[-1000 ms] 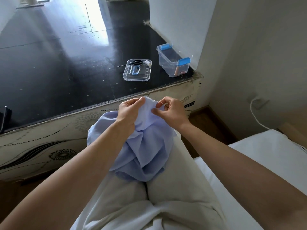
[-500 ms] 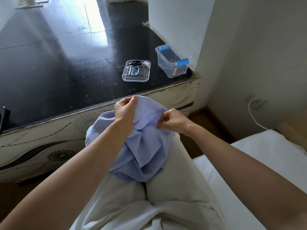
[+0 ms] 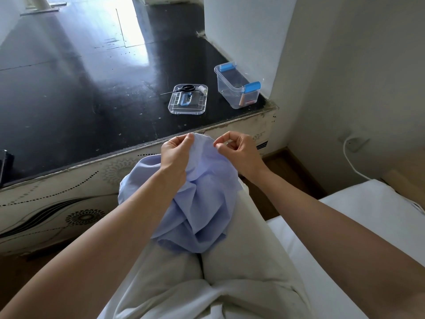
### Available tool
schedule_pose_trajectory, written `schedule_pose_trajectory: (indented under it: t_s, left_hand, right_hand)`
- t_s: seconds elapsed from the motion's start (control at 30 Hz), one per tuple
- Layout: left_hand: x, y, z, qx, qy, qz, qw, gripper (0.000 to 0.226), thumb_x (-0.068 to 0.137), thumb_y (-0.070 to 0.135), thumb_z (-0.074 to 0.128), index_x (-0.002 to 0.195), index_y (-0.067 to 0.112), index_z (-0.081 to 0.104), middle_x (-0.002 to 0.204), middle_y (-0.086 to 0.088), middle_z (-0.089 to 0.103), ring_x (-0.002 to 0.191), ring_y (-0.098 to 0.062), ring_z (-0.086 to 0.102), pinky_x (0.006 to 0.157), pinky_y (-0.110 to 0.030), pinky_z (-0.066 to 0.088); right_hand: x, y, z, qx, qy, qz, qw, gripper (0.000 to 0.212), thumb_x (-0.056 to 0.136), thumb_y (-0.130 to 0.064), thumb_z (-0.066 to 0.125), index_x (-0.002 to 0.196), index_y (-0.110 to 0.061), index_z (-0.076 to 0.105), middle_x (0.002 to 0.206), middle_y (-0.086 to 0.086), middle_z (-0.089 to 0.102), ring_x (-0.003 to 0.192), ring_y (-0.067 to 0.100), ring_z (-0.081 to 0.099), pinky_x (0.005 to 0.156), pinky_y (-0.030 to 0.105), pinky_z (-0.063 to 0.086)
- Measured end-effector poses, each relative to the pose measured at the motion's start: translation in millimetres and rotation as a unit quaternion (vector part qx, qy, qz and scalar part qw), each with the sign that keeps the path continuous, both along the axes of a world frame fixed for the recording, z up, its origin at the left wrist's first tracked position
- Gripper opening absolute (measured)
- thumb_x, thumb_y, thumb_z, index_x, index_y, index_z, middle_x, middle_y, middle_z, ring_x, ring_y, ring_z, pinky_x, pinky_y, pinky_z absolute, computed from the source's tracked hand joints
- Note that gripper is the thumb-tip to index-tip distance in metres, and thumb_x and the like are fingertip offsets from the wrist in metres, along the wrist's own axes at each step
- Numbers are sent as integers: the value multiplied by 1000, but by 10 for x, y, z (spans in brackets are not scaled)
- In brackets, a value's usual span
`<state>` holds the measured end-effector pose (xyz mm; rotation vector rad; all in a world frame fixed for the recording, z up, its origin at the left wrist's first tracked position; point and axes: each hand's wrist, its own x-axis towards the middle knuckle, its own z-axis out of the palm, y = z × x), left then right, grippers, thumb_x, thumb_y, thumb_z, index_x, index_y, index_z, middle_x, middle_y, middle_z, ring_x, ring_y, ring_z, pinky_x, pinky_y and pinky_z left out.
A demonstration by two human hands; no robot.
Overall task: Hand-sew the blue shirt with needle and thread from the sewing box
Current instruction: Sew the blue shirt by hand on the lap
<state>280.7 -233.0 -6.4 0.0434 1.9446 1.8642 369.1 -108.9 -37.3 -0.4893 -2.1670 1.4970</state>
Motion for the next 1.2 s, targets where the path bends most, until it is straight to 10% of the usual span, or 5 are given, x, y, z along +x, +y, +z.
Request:
schedule_pose_trajectory:
  t_s: [0.37,0.47,0.67,0.87,1.2]
  left_hand:
    - [102,-22,90,35,-16,-58,998,14,89,15,69,75,15,68,58,5,66,51,-6,62,47,-17,49]
    - [54,-21,79,35,-21,-45,998,13,89,14,70,76,17,67,63,3,66,60,-8,60,49,-16,50]
    - [-8,-37,22,30,-22,-44,998,8,89,20,70,82,18,68,75,-1,65,71,-13,59,60,-23,52]
    - [5,-21,5,39,-39,-58,997,5,86,19,73,83,15,71,77,-3,68,74,-16,62,63,-24,53]
    - [55,-1,66,33,-74,-70,994,8,83,20,76,78,15,73,65,1,71,56,-10,65,49,-19,51]
  right_hand:
    - [-155,-84,-68,105,-9,-36,994,16,85,-33,70,79,-19,66,76,9,70,68,22,63,67,41,59]
    - [-68,-42,-39,47,-12,57,997,20,86,-27,70,81,-7,69,70,17,66,63,35,57,60,38,54]
    - [164,5,42,-34,-215,276,936,8,88,-14,70,91,-6,73,72,-8,65,60,-1,55,55,13,42]
    - [23,26,19,-46,-17,45,998,20,88,-30,67,87,-10,65,69,10,63,60,17,57,59,31,53]
    - [-117,-44,-65,43,19,-46,998,23,84,-42,72,83,-21,61,71,16,65,58,26,54,53,37,52]
